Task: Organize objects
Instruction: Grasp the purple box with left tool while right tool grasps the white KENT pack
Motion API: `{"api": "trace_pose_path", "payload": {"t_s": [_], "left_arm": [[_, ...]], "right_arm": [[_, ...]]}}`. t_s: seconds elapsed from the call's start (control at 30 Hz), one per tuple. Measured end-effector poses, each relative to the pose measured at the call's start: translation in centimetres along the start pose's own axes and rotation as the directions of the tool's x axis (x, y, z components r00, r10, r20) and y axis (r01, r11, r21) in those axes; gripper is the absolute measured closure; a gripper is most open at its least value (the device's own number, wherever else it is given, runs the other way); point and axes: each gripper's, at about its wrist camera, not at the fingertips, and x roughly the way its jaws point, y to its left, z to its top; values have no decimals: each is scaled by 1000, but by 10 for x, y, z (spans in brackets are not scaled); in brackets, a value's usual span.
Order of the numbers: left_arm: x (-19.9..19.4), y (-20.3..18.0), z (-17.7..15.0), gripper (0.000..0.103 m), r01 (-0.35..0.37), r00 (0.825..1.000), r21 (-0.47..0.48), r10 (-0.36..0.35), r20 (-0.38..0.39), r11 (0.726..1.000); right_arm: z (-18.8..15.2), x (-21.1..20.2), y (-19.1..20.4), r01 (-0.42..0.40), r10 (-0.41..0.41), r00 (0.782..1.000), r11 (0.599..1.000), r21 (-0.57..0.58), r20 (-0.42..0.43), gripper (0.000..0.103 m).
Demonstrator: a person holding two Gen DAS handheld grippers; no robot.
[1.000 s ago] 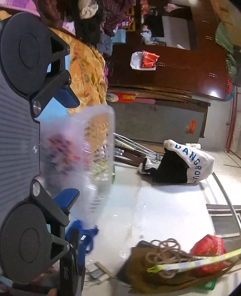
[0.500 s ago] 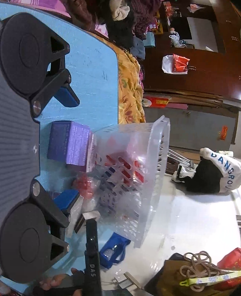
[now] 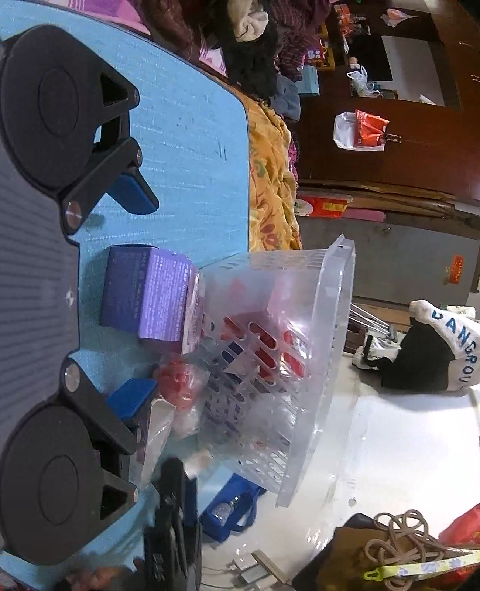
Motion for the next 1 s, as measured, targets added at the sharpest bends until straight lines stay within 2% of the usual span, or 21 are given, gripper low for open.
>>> {"api": "trace_pose_path", "payload": {"t_s": [0.1,0.23,0.27,0.33,0.37,0.47,0.73,1.0], "left_arm": [[1,-4,0,7,4,1000,12,-4,-2,1000],[3,-9,2,8,-45,999,42,45,-4,998],[4,-10,3,11,-52,999,47,53,-4,998],[5,-9,3,30,-53,999,44,53,-8,998],[5,-9,4,46,-53,999,40,53,-8,998],[0,-7,3,47,-42,999,27,42,13,999],[-21,4,0,47,9,989,-43,-3,146,999],[-26,4,1,47,25,981,-47,-16,196,999]], "right_arm": [[-2,-11,0,42,-42,997,999,-6,60,34],[-2,-15,6,82,-78,991,996,-31,105,34],[-2,-15,8,85,-81,991,996,-37,109,34],[-2,-15,8,88,-82,990,995,-43,118,34],[-1,-17,9,87,-81,989,995,-44,122,34],[-3,-20,7,84,-78,988,996,-41,134,34],[-5,-22,9,94,-86,984,994,-48,155,34],[-6,-24,7,92,-83,982,995,-46,169,34]]}}
